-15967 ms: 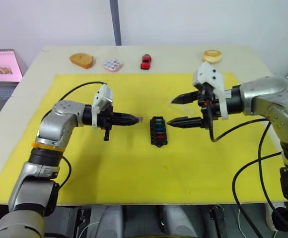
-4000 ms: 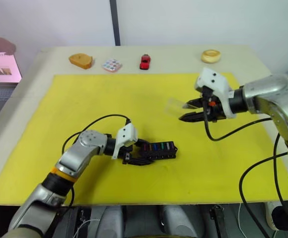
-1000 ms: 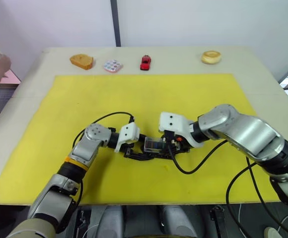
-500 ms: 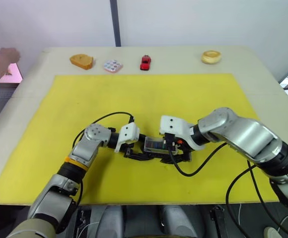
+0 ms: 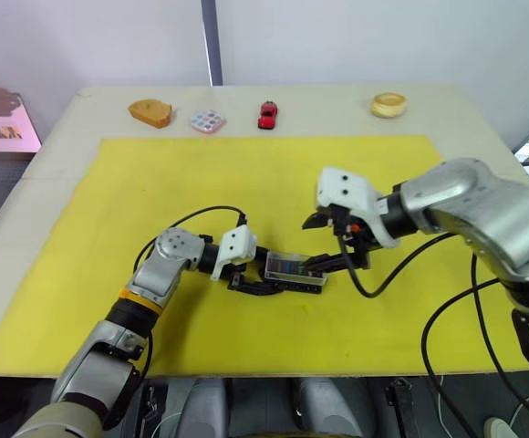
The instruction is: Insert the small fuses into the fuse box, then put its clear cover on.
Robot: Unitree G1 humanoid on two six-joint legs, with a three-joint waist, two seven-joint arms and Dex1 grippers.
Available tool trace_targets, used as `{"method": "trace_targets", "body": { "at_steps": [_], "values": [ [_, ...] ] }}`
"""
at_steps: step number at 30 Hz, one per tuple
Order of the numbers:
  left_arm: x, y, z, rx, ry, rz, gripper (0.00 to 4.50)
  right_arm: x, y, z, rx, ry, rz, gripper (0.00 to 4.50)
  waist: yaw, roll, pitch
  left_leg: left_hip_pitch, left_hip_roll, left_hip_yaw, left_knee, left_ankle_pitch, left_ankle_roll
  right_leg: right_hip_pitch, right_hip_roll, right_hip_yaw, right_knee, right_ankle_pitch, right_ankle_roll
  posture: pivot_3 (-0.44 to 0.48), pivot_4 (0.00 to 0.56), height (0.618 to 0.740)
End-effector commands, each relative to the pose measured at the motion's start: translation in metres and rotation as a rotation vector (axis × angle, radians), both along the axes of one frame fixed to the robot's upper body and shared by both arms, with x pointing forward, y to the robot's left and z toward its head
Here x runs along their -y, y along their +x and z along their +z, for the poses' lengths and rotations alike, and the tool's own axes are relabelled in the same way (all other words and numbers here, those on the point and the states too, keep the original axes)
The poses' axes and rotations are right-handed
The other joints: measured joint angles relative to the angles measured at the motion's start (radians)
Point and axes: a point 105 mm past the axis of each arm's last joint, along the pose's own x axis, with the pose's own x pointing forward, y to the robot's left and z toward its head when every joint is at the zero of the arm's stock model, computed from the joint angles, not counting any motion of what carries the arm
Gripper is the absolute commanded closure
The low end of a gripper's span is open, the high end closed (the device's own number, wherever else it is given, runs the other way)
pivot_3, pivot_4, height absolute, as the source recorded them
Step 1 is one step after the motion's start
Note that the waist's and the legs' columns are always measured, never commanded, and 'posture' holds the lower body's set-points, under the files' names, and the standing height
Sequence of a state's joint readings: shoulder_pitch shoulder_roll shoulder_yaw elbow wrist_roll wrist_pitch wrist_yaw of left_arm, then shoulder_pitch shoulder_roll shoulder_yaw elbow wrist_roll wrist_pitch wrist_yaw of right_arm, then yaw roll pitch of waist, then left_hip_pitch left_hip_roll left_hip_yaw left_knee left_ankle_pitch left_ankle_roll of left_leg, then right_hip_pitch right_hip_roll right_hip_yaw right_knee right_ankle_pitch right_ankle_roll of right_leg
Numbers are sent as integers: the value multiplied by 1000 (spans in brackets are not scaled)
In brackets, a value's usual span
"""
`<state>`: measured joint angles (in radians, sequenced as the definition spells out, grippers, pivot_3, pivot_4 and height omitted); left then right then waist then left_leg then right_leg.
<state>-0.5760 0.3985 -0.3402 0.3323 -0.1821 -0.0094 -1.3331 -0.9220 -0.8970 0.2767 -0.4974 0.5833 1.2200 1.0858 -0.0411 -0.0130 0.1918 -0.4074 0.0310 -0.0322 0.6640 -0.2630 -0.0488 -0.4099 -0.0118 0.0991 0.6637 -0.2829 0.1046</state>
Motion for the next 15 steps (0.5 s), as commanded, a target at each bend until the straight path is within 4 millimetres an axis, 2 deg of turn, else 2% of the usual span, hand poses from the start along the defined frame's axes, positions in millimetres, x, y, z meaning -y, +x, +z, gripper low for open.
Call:
{"method": "trace_targets", "body": {
  "at_steps": [1, 4, 7, 9, 10, 15],
  "values": [
    [-3, -3, -19, -44, 64, 10, 1958, -1, 2, 15, 64, 82, -2, 531, 0, 0, 0, 0, 0, 0, 0, 0, 0, 0, 0, 0, 0, 0, 0, 0, 150, 740],
    [-2, -5, -19, -38, 67, -6, 1958, -4, 1, 14, 88, 145, 20, 1943, 1, 0, 0, 0, 0, 0, 0, 0, 0, 0, 0, 0, 0, 0, 0, 0, 150, 740],
    [-2, -5, -20, -42, 69, -5, 1958, -6, -2, -6, 75, 166, 51, 3262, 3, -1, 0, 0, 0, 0, 0, 0, 0, 0, 0, 0, 0, 0, 0, 0, 150, 740],
    [-2, -6, -21, -45, 72, -7, 1958, -7, -3, -10, 82, 189, 72, 4312, 2, -1, 0, 0, 0, 0, 0, 0, 0, 0, 0, 0, 0, 0, 0, 0, 150, 740],
    [-2, -8, -21, -45, 78, -14, 1958, -7, -3, -10, 95, 197, 77, 4421, 1, -1, 0, 0, 0, 0, 0, 0, 0, 0, 0, 0, 0, 0, 0, 0, 150, 740],
    [-4, -9, -22, -54, 82, -9, 1958, -10, 0, -1, 127, 239, 95, 4421, -1, -1, 0, 0, 0, 0, 0, 0, 0, 1, 0, 0, 0, 0, 0, 0, 150, 740]
  ]
}}
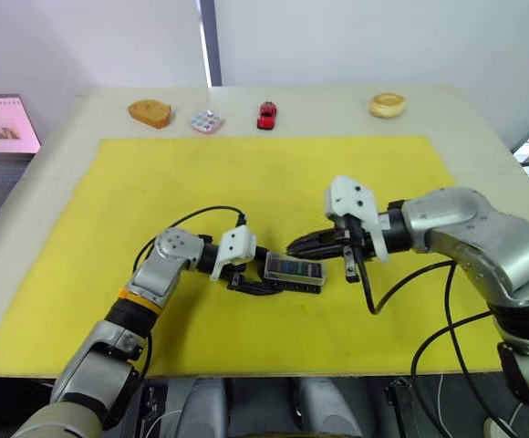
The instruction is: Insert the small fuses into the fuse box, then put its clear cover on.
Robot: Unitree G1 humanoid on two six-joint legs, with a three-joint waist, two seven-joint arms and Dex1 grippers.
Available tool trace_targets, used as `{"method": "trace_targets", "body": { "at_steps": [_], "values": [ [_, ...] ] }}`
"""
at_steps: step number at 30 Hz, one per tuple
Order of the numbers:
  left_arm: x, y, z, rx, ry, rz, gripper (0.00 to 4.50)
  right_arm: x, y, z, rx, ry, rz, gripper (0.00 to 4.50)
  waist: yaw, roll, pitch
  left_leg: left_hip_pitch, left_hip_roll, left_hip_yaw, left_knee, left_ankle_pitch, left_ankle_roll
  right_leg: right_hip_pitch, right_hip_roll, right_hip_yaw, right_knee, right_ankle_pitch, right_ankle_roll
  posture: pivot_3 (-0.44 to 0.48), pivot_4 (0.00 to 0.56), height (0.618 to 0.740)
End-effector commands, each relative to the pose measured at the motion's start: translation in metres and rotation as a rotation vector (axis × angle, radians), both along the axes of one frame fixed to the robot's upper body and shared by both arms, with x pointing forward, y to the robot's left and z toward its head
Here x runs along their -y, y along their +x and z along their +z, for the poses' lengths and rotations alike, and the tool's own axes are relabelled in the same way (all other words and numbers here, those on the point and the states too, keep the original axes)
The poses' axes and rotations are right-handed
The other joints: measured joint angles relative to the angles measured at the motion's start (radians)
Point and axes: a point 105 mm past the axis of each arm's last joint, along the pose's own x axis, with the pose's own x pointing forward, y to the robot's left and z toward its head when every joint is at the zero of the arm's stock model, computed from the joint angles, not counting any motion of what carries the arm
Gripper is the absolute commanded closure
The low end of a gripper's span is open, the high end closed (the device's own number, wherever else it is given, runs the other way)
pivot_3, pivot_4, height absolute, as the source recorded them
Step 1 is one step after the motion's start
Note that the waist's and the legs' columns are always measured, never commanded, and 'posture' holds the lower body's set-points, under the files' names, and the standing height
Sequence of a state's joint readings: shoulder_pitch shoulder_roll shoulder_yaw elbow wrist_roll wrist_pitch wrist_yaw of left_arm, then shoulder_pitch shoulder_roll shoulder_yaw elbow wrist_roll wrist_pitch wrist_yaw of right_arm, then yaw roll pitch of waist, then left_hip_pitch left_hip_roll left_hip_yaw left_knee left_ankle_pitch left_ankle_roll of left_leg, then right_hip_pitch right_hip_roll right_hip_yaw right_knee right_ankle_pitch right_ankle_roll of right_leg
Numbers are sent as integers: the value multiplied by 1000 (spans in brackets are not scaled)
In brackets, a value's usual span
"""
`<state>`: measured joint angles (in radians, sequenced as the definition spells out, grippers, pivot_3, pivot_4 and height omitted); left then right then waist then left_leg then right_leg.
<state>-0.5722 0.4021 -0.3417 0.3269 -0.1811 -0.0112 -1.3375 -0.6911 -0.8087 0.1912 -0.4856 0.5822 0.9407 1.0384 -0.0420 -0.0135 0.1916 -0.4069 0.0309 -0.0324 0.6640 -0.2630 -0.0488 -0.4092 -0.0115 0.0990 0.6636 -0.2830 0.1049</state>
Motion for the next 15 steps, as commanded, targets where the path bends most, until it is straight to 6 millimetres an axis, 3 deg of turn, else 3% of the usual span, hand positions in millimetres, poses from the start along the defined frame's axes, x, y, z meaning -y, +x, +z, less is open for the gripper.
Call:
{"method": "trace_targets", "body": {
  "at_steps": [1, 5, 11, 13, 15],
  "values": [
    [-4, -8, -21, -55, 78, -2, 1958, -3, 2, 15, 72, 37, 16, 4421, 0, 0, 0, 0, 0, 0, 0, 0, 0, 0, 0, 0, 0, 0, 0, 0, 150, 740],
    [-5, -8, -21, -57, 77, 8, 1958, -5, 2, -12, -3, 19, 22, 4421, 0, 0, 0, 0, 0, 0, 0, 0, 0, 0, 0, 0, 0, 0, 0, 0, 150, 740],
    [-6, -10, -21, -61, 80, 17, 1958, 9, 0, -107, -132, -214, 8, 4421, -4, 2, -5, 0, 0, 1, 0, 0, 0, 0, 0, 1, 0, 0, 0, 0, 150, 740],
    [-7, -11, -22, -63, 80, 22, 1958, 13, 1, -115, -127, -245, 8, 4421, -3, 0, -8, 6, 0, 1, -1, -1, 1, 5, 1, 1, 0, 0, 0, 0, 150, 740],
    [-7, -11, -22, -64, 80, 27, 1958, 12, 5, -108, -117, -225, -3, 4421, -4, -2, -10, 14, 0, 1, -3, -1, 2, 12, 1, 1, -1, -2, -1, 0, 150, 740]
  ]
}}
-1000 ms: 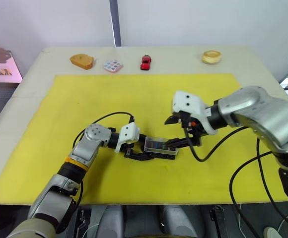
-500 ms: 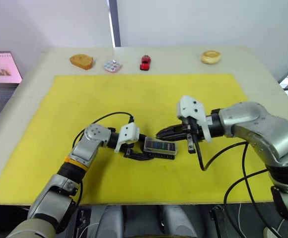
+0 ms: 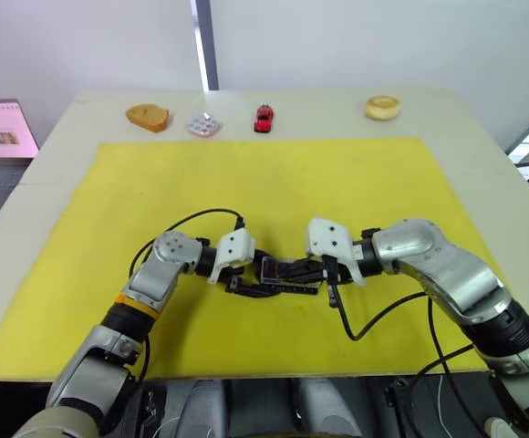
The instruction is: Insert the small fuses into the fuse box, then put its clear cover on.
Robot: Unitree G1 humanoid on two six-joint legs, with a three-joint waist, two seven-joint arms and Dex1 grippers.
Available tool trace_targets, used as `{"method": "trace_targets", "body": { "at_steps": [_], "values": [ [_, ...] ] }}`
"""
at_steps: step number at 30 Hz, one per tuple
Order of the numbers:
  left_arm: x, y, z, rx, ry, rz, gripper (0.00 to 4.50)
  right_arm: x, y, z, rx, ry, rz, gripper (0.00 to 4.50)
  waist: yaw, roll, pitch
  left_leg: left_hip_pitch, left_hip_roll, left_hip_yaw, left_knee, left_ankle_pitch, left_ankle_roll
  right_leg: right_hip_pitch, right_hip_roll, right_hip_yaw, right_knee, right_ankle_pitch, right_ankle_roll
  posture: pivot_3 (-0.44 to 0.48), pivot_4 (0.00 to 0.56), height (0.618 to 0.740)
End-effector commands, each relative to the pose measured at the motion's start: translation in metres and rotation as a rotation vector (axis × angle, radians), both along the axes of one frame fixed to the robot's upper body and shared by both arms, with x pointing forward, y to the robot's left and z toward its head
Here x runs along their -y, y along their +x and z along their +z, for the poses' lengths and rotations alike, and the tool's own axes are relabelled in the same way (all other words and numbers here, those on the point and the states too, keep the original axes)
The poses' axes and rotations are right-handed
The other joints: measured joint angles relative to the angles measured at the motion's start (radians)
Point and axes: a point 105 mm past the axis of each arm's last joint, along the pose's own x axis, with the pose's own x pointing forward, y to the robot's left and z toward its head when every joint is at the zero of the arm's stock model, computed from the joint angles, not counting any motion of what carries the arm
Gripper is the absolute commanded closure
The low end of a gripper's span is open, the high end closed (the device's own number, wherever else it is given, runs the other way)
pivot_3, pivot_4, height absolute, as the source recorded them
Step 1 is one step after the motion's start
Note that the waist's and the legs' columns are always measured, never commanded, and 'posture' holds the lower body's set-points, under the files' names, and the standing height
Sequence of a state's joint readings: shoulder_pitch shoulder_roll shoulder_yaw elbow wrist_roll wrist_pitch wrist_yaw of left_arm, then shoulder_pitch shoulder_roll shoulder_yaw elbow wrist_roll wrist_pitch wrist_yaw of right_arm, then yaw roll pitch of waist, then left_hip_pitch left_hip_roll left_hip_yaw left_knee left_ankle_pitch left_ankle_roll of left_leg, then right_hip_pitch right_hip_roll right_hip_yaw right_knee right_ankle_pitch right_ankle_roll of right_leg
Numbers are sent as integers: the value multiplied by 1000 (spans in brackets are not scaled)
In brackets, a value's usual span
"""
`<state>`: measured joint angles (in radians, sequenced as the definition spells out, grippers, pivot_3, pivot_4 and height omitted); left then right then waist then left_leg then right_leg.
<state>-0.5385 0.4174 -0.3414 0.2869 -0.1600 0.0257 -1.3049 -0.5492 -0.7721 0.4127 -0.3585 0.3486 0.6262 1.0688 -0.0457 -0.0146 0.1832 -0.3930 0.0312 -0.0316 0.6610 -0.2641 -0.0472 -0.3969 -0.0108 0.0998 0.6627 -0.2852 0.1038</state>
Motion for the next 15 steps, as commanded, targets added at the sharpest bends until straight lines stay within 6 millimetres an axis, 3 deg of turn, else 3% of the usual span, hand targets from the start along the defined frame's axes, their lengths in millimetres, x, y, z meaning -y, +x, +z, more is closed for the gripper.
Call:
{"method": "trace_targets", "body": {
  "at_steps": [1, 5, 9, 13, 14, 15],
  "values": [
    [-3, -9, -16, -55, 53, -9, 1958, 17, 3, -31, -105, -107, -78, 4421, -1, -2, -3, 3, 0, 0, -1, -1, 1, 3, 0, 0, -1, -2, -2, 0, 150, 740],
    [-4, -9, -15, -61, 55, 2, 1958, 16, 8, -15, -80, -65, -80, 4421, 1, -3, -3, 3, 0, 0, -2, -1, 1, 3, 0, 0, -1, -3, -2, 0, 150, 740],
    [-5, -7, -14, -77, 55, 28, 1958, 13, 14, 28, -31, 74, -101, 4421, 1, -3, -3, 2, 0, 0, -2, -1, 1, 2, 0, 0, -1, -2, -1, 0, 150, 740],
    [-10, -9, -12, -95, 77, 37, 1958, 25, 12, 61, 4, 115, -130, 4421, 1, -3, -2, 0, 0, 0, -2, -1, 1, 0, 0, 0, 0, -2, -1, 0, 150, 740],
    [-12, -9, -10, -110, 79, 47, 1458, 31, 11, 67, 20, 112, -142, 4472, 1, -3, -2, 0, 0, 0, -3, -1, 1, -1, 0, 0, 0, -2, -1, 0, 150, 740],
    [-13, -11, -8, -122, 85, 50, 922, 37, 10, 71, 29, 106, -153, 4205, 1, -3, -2, 0, 0, 0, -4, -1, 1, -1, 0, 0, 0, -2, -1, 0, 150, 740]
  ]
}}
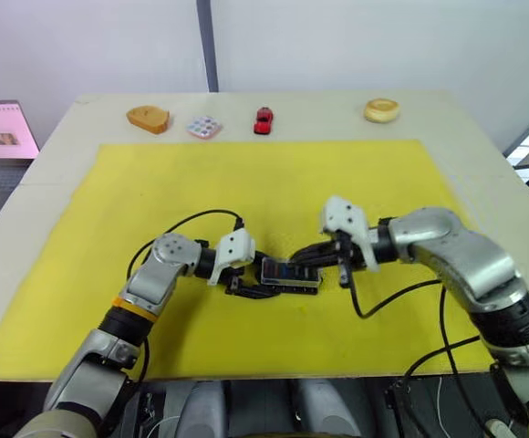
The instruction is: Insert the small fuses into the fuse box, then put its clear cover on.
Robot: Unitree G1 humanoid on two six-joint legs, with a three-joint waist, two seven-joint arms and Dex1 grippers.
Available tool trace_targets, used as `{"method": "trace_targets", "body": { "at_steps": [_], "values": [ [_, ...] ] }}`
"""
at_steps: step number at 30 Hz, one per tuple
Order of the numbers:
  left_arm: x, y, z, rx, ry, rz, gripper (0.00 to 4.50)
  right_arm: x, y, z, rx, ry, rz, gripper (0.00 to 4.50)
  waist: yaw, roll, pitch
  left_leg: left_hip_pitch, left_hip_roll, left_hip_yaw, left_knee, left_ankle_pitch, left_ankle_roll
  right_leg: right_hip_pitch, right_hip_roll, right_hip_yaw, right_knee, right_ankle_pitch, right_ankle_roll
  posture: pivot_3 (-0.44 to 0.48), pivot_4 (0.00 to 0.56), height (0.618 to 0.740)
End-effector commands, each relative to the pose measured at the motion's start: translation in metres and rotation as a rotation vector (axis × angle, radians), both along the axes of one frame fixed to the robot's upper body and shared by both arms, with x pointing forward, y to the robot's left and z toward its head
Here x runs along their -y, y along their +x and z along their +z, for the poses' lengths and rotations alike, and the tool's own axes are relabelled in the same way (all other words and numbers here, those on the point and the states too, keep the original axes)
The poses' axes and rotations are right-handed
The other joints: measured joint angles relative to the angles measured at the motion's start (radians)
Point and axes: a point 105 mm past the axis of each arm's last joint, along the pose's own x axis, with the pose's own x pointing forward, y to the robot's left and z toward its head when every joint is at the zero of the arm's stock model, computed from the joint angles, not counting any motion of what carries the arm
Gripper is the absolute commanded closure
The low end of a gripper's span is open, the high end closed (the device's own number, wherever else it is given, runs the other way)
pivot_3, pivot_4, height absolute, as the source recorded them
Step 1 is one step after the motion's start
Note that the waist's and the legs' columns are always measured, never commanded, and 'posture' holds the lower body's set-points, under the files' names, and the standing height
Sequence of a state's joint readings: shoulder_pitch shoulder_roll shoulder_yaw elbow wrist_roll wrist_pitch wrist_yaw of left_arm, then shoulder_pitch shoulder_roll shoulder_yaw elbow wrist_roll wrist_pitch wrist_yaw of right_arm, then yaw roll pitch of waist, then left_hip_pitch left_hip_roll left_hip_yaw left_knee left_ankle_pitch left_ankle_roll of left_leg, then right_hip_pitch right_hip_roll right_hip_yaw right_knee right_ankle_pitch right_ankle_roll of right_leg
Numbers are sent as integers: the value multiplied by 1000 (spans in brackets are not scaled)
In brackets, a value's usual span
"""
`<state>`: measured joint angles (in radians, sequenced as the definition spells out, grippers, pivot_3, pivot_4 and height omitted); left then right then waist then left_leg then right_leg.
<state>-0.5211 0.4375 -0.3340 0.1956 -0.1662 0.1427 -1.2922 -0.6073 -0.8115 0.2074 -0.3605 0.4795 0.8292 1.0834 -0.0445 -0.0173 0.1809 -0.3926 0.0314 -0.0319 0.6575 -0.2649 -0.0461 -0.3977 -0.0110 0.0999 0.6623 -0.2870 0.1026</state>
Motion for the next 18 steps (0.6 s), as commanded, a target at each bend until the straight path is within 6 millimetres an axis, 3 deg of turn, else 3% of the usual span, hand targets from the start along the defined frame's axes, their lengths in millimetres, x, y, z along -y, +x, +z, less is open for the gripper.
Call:
{"method": "trace_targets", "body": {
  "at_steps": [1, 3, 9, 18],
  "values": [
    [-14, -9, -11, -102, 80, 27, 699, 16, -7, 30, 80, 3, -17, 3893, -1, 0, 0, 0, 0, 0, -1, 0, 0, 0, 0, 0, 0, 0, 0, 0, 150, 740],
    [-18, -13, -9, -121, 104, 39, 0, 23, -9, 32, 87, -21, -32, 3043, -2, 0, 0, 0, 0, 1, -4, 0, 0, -2, 0, 0, -1, 0, -1, 0, 150, 740],
    [-55, -22, 28, -97, 57, 250, 0, 62, -19, 39, 123, -145, -107, 38, -15, 0, 2, -1, 1, 1, -11, 0, 0, -8, 1, 0, 1, -3, -5, 0, 150, 740],
    [-106, -46, 91, -17, 29, 505, 0, 92, -39, 35, 98, -258, -144, 38, -10, -4, 14, -1, 1, 2, -8, 0, 0, -7, -1, 0, 1, -4, -5, 0, 150, 740]
  ]
}}
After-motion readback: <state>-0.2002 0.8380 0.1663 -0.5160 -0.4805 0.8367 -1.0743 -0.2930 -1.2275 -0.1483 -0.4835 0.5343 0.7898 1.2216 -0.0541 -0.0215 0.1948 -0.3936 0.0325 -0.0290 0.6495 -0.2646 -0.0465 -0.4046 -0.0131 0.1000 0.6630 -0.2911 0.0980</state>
